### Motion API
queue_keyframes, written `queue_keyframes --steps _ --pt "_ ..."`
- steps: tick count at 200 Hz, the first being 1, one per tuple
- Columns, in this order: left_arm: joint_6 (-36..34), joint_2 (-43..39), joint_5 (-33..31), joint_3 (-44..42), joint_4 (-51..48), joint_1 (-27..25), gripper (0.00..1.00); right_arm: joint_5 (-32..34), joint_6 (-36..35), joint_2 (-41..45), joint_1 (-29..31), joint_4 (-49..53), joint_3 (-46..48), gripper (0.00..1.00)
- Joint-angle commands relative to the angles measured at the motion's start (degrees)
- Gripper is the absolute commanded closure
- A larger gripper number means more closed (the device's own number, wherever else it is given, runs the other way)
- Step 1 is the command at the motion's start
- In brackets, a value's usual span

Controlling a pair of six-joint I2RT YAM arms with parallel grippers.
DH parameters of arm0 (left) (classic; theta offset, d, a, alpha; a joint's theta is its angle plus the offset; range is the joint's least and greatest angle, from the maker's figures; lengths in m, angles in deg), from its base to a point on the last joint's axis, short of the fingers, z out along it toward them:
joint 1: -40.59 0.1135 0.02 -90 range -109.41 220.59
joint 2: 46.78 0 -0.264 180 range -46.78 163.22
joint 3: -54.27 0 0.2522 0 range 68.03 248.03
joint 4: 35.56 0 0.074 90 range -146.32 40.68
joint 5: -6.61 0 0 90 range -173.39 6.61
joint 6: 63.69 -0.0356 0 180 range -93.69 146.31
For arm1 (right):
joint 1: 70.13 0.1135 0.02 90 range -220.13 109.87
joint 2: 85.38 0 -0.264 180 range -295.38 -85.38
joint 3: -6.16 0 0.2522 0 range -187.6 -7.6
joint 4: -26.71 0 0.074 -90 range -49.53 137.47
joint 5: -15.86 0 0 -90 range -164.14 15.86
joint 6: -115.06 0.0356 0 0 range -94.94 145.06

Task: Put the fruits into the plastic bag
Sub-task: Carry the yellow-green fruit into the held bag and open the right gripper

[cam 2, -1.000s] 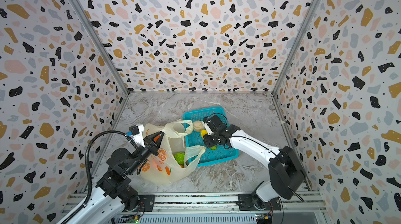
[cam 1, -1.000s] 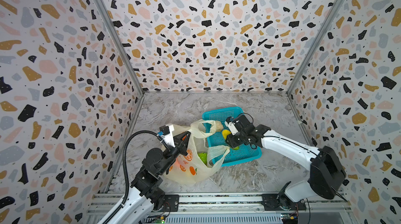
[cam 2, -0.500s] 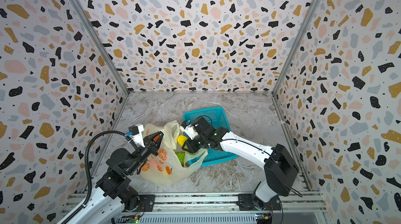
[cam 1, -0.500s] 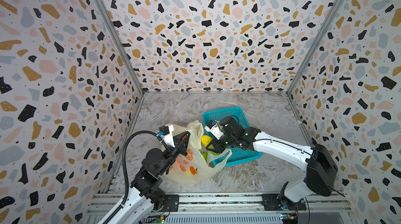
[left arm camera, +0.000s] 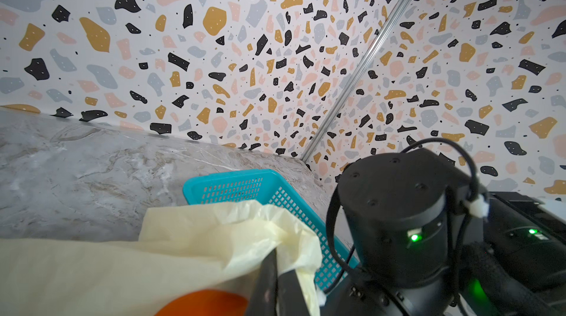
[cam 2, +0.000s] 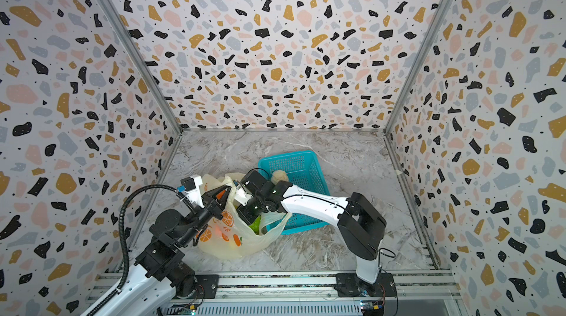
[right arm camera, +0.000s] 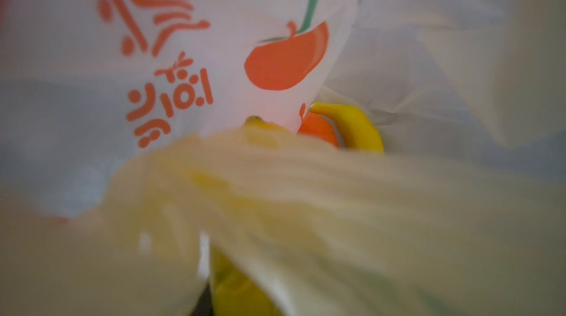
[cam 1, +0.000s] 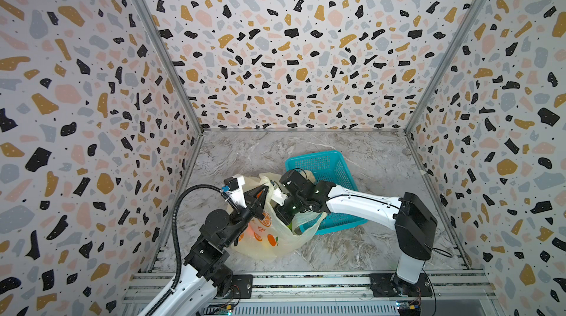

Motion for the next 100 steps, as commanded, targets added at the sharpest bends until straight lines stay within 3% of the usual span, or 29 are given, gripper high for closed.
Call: queue_keyframes --steps 1,23,37,100 --pt "-0.2 -0.3 -0.3 0.6 2.0 0.2 1.00 -5.6 -4.6 -0.8 1.4 4.2 -2.9 0.64" --pt "-0.3 -0.3 -0.4 0.6 1.8 0.2 1.00 -6.3 -5.7 -0.6 1.9 5.0 -3.1 0.39" --pt "-0.3 -0.4 -0.6 0.5 1.6 0.2 1.00 -5.1 -5.6 1.1 1.6 4.1 -2.2 0.31" --pt "-0.7 -2.1 -2.6 0.3 0.8 0.2 1.00 -0.6 0.6 16.5 -8.3 -4.4 9.9 0.28"
